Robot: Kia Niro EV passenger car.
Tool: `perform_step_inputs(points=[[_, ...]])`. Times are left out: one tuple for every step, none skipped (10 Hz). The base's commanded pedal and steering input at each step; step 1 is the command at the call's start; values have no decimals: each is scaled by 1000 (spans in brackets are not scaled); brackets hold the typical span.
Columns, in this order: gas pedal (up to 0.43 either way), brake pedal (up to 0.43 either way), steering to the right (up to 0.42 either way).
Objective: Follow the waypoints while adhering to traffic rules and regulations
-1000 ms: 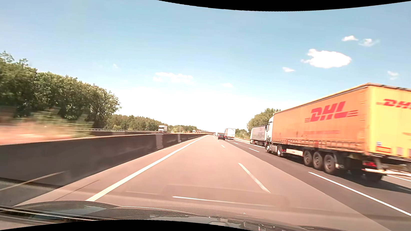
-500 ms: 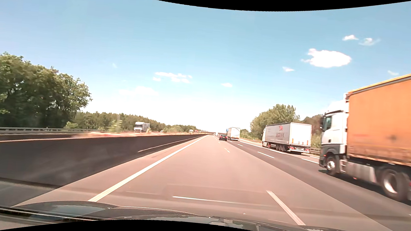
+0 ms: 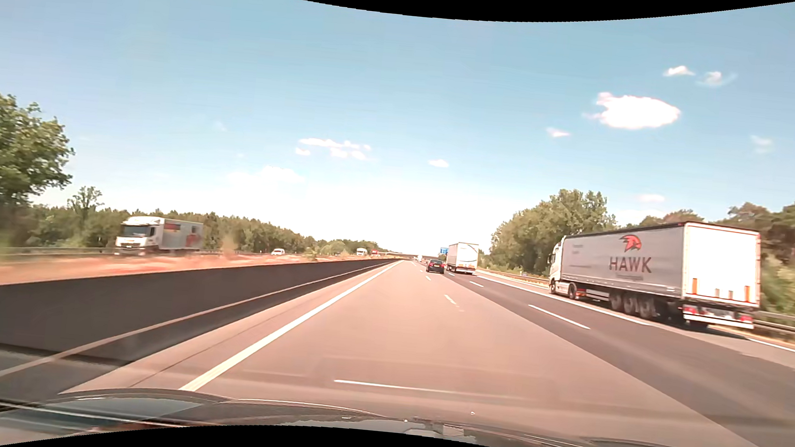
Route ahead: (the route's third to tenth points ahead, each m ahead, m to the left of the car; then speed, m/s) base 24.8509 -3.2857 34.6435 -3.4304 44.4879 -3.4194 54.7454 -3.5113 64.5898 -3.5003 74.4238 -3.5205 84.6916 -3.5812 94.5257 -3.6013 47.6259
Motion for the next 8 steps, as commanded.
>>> perform_step_inputs(points=[[642, 0, -1], [642, 0, -1], [642, 0, -1], [642, 0, -1], [642, 0, -1], [642, 0, 0], [642, 0, 0], [642, 0, -1]])
